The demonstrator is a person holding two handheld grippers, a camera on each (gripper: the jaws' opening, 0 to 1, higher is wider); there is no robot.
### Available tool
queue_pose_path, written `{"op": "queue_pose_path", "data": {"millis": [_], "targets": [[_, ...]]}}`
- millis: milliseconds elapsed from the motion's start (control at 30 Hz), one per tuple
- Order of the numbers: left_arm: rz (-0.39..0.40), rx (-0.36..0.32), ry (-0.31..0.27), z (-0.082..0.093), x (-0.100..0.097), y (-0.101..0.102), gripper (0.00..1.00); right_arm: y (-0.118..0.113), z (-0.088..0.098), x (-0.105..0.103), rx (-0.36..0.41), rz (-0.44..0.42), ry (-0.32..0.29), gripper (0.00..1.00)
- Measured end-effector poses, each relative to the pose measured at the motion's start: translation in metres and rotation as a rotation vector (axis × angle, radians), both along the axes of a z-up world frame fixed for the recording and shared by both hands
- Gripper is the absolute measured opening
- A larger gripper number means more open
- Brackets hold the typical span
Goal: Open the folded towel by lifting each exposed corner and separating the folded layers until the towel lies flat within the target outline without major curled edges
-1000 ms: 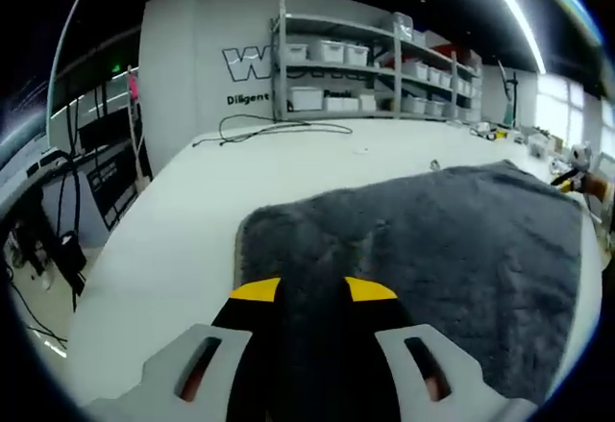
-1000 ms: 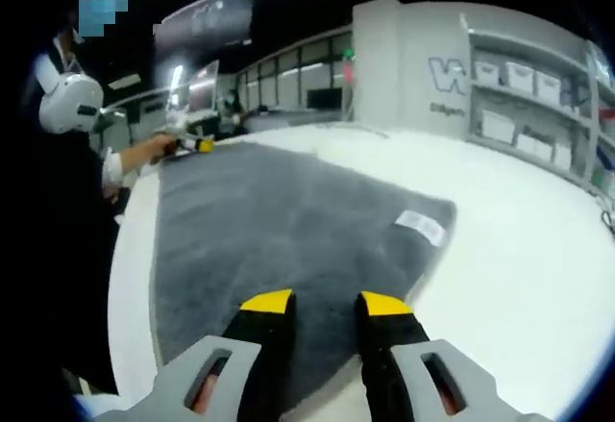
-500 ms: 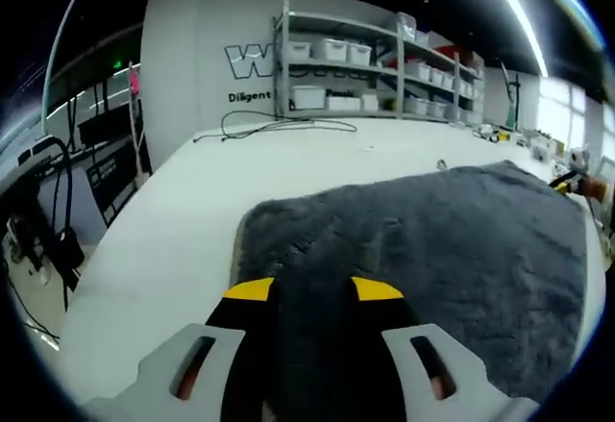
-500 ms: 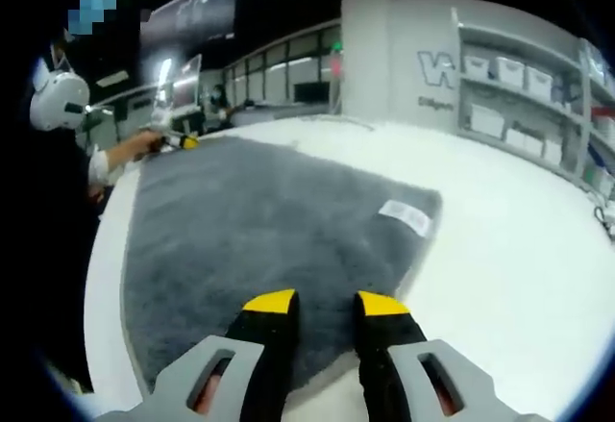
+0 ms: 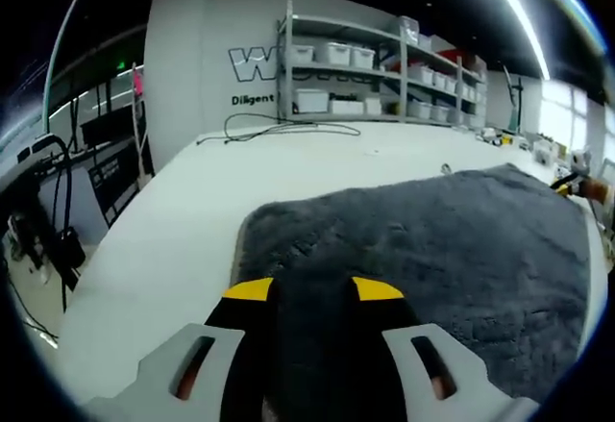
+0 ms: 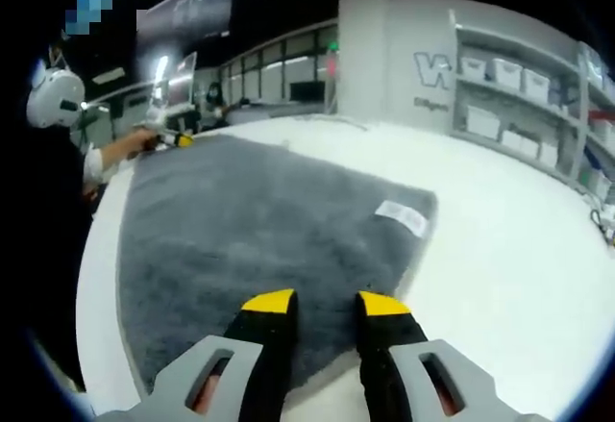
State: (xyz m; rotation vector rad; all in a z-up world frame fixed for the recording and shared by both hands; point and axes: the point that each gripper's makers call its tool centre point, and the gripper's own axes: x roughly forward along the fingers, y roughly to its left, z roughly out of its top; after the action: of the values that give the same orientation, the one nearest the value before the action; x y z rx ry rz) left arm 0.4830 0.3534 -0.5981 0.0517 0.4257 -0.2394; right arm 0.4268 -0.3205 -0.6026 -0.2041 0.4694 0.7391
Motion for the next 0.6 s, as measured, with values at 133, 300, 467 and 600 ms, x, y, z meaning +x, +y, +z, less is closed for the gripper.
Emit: {"op": "queue_pose_path", "data": {"millis": [133, 300, 467, 600], "targets": [[0.061, 0.043, -0.052, 0.011, 0.002, 0.007, 0.30, 0.000, 0.012, 0.004, -0.073, -0.010, -0.126, 0.25], [0.043, 0.029, -0.101, 0.030, -0.011, -0.008, 0.30, 0.020, 0.031, -0.009, 0.015, -0.014, -0.152, 0.25], [0.003, 0.050, -0.083, 0.023, -0.027, -0.026, 0.30, 0.046, 0.033, -0.022, 0.027, 0.038, -0.147, 0.25], [0.019, 0.028, -0.084, 0.020, -0.040, -0.032, 0.30, 0.062, 0.034, -0.030, 0.028, 0.057, -0.149, 0.25]]}}
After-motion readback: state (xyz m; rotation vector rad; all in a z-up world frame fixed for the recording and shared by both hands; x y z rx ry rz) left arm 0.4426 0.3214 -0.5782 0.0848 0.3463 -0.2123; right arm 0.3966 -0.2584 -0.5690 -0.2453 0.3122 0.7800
